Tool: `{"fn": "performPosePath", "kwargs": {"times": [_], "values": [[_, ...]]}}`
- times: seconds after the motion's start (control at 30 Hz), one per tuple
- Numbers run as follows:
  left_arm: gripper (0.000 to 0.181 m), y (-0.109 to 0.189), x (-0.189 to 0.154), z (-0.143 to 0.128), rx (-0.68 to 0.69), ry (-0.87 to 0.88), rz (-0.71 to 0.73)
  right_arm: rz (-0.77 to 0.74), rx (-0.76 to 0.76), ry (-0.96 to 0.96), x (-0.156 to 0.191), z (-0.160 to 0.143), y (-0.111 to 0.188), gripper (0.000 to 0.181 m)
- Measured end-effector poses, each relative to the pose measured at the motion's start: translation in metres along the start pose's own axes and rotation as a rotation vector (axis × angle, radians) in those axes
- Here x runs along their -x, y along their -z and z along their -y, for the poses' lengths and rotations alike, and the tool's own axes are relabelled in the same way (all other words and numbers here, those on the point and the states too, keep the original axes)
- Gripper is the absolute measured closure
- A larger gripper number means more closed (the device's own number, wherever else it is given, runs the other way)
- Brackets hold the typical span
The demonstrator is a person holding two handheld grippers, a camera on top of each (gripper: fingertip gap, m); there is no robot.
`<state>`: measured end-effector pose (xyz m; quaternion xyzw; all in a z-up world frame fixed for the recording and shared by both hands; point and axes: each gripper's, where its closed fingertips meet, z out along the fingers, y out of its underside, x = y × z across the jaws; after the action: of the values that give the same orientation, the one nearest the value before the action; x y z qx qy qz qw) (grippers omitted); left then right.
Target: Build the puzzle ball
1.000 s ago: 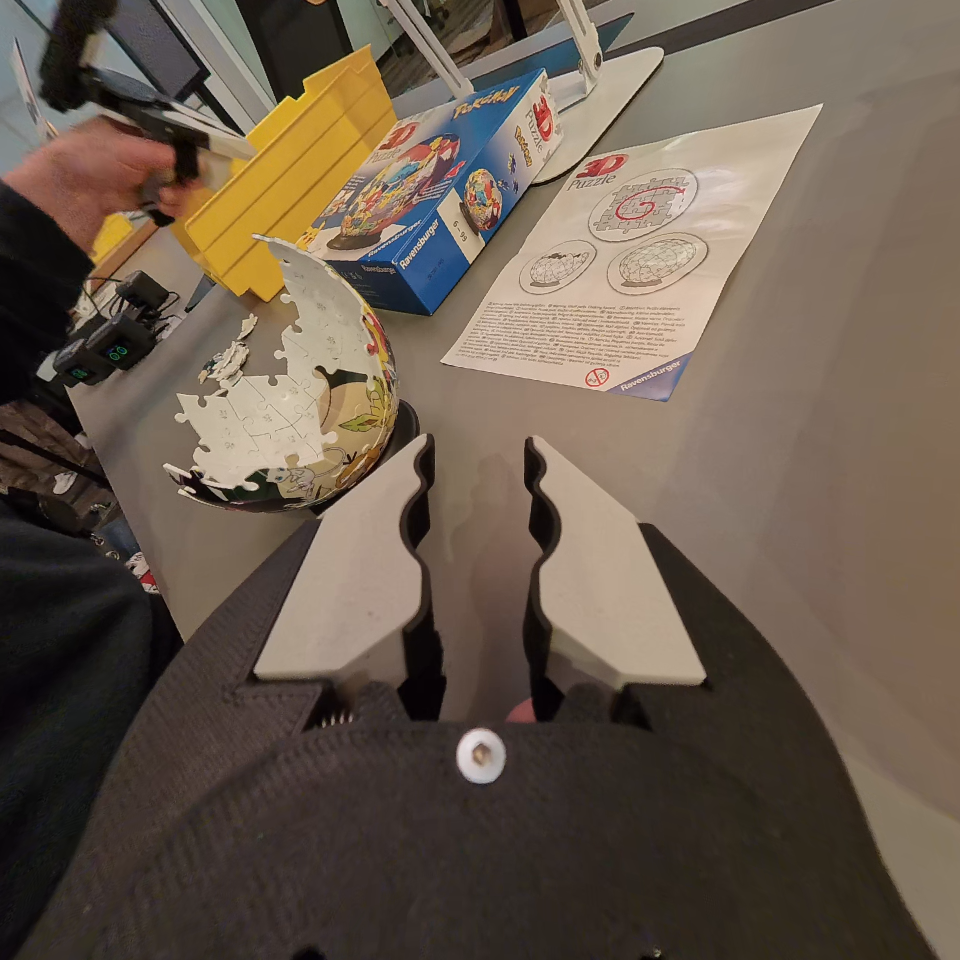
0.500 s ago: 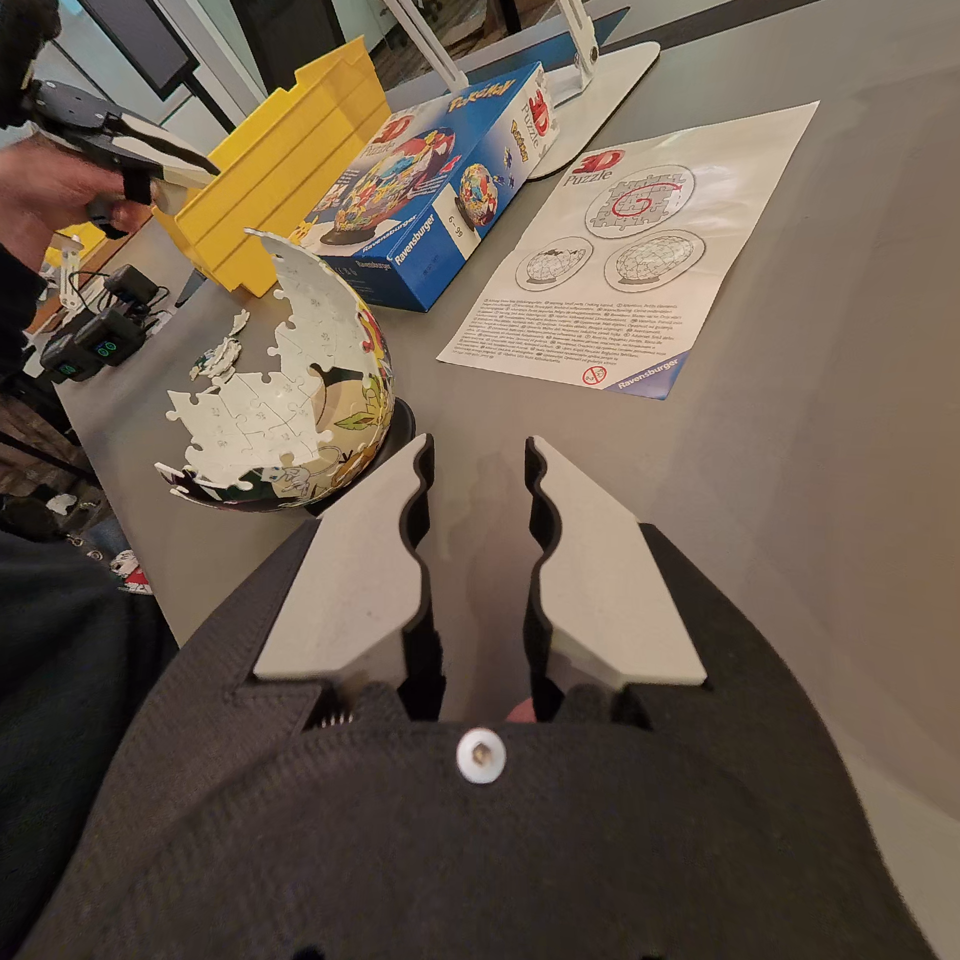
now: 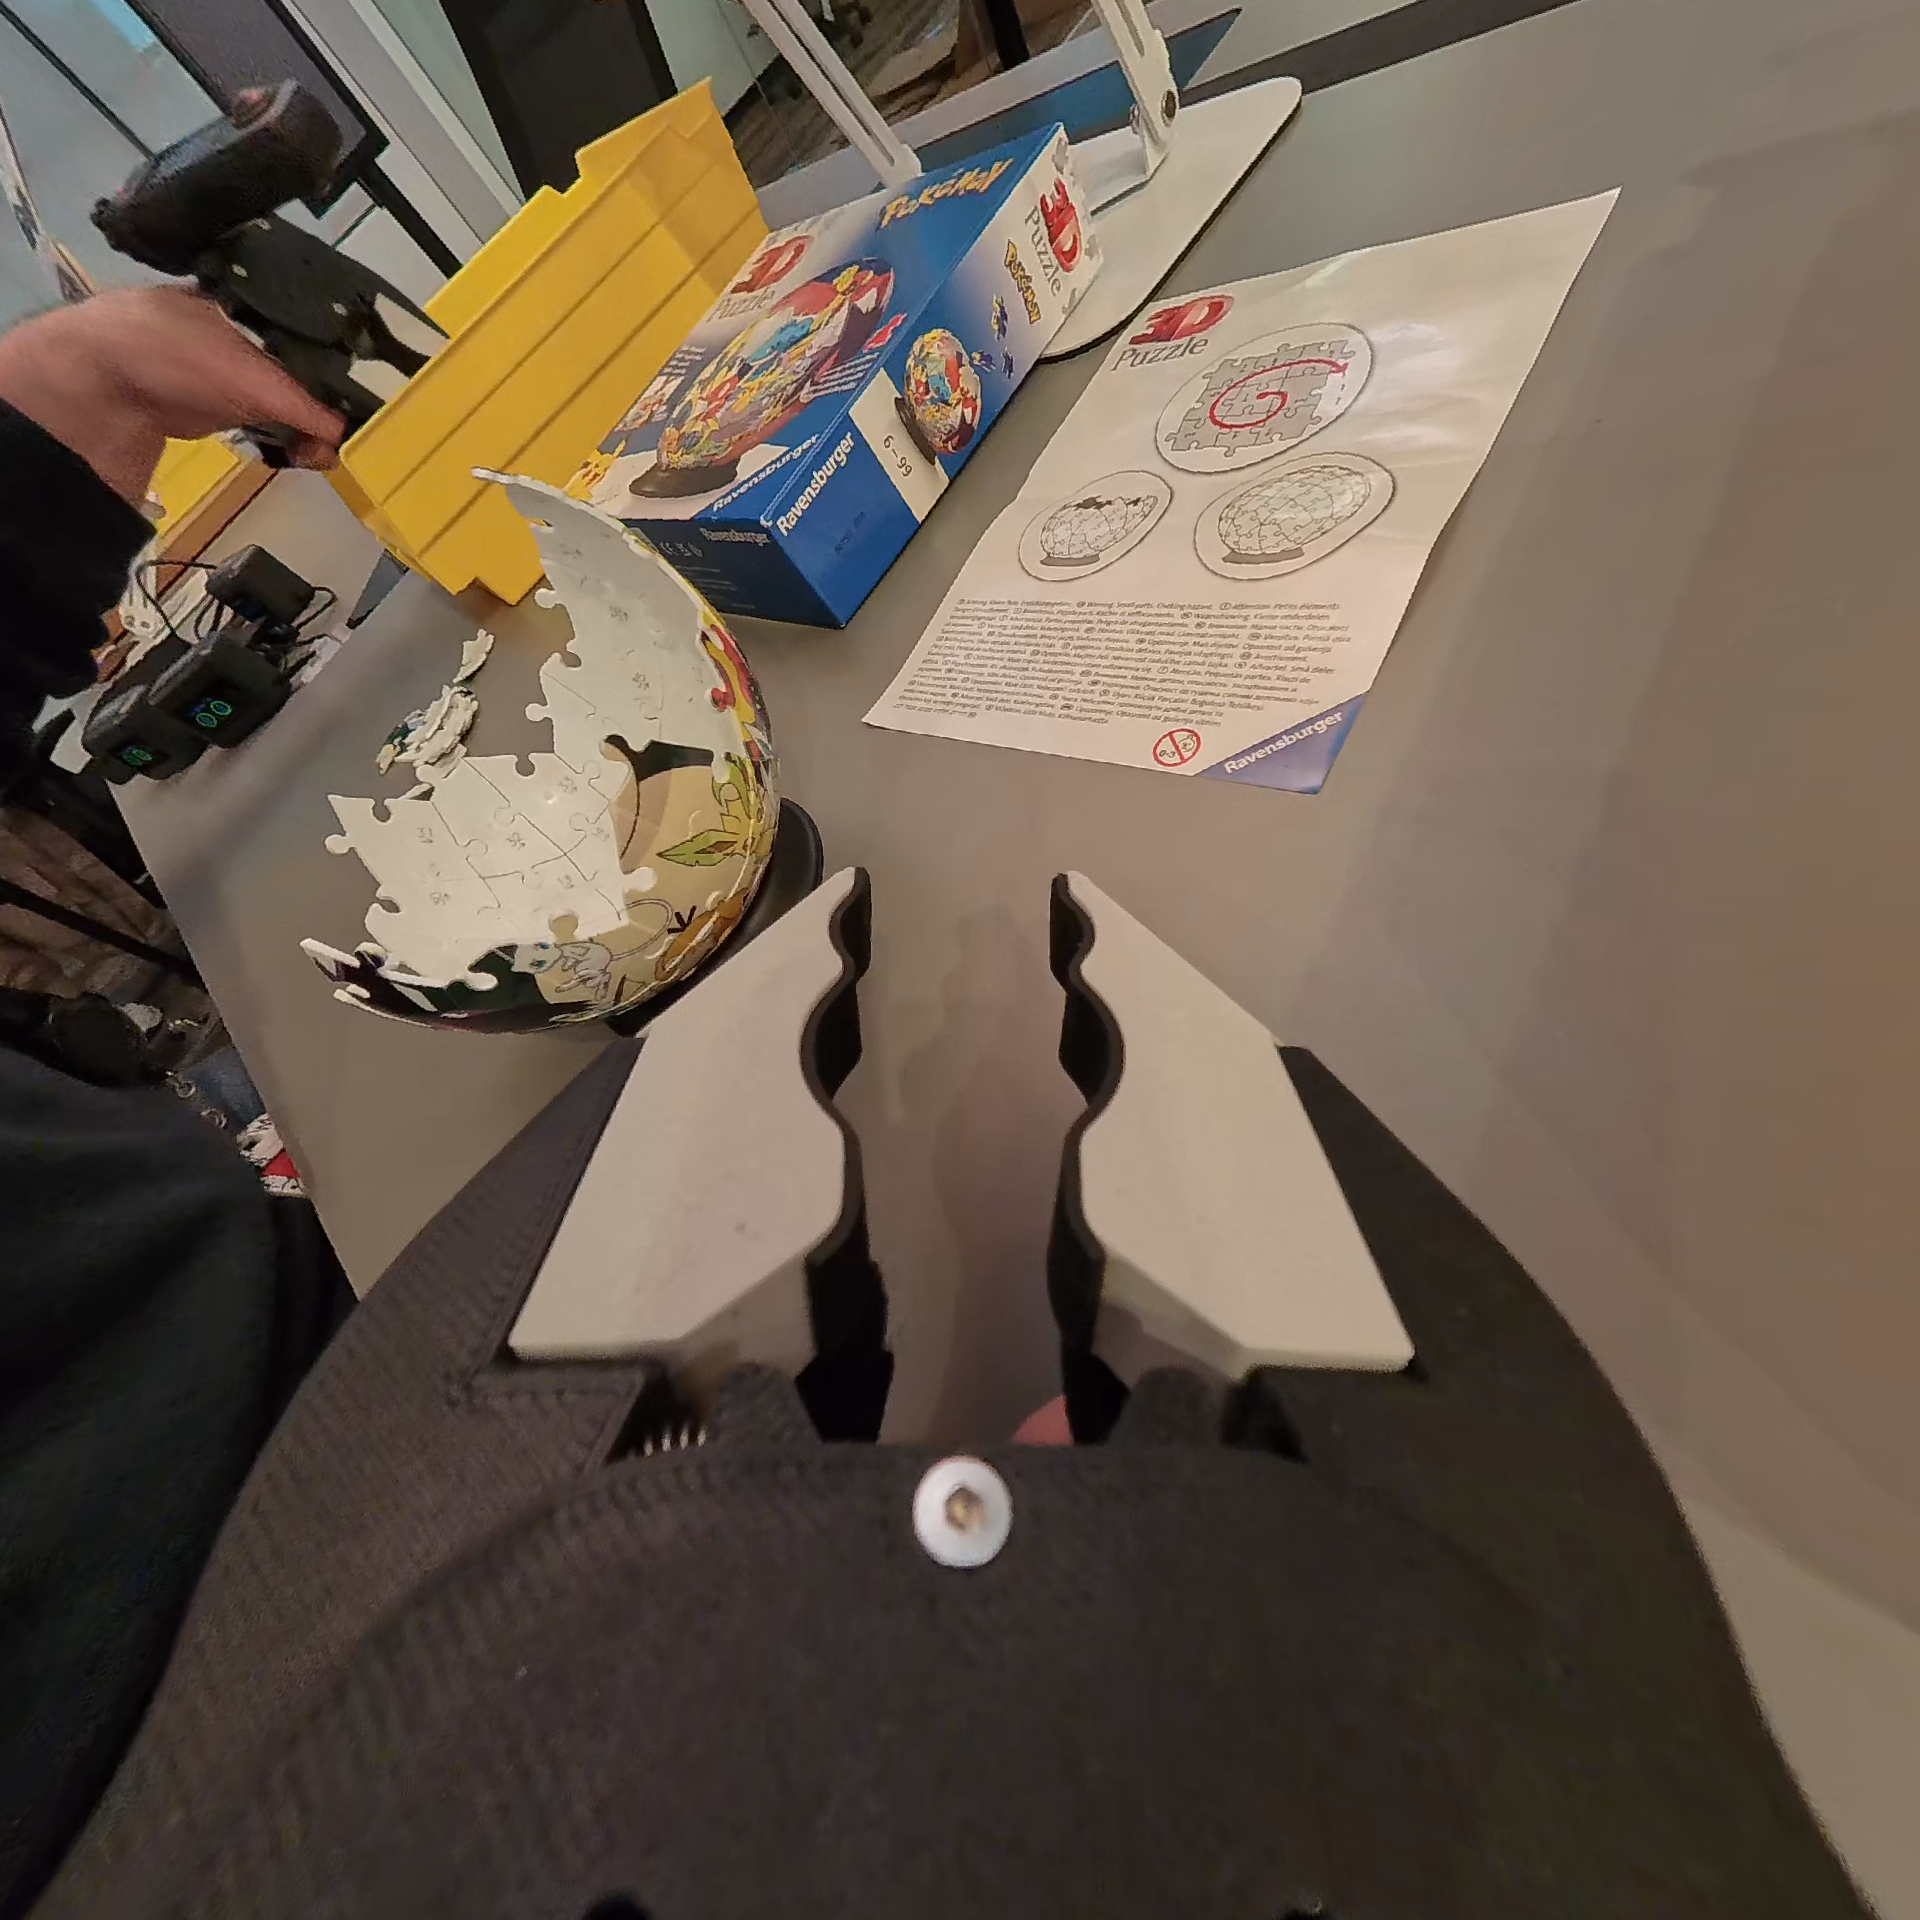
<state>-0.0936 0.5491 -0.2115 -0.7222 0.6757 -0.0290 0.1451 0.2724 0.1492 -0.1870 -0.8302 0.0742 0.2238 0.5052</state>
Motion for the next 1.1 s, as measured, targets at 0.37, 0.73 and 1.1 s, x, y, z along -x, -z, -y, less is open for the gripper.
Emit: {"fn": "performPosePath", "kwargs": {"times": [0.37,0.73,1.1], "values": [[0.139,-0.012,-0.011,-0.027,0.127,-0.024,-0.056,-0.013,0.014,-0.015,-0.003,-0.002,-0.002,0.148],[0.154,-0.013,-0.013,-0.038,0.158,0.068,-0.087,-0.022,0.022,-0.020,-0.005,-0.003,-0.003,0.149],[0.155,0.027,-0.008,-0.001,-0.231,0.179,-0.180,-0.022,0.020,-0.022,-0.005,-0.002,-0.002,0.149]]}}
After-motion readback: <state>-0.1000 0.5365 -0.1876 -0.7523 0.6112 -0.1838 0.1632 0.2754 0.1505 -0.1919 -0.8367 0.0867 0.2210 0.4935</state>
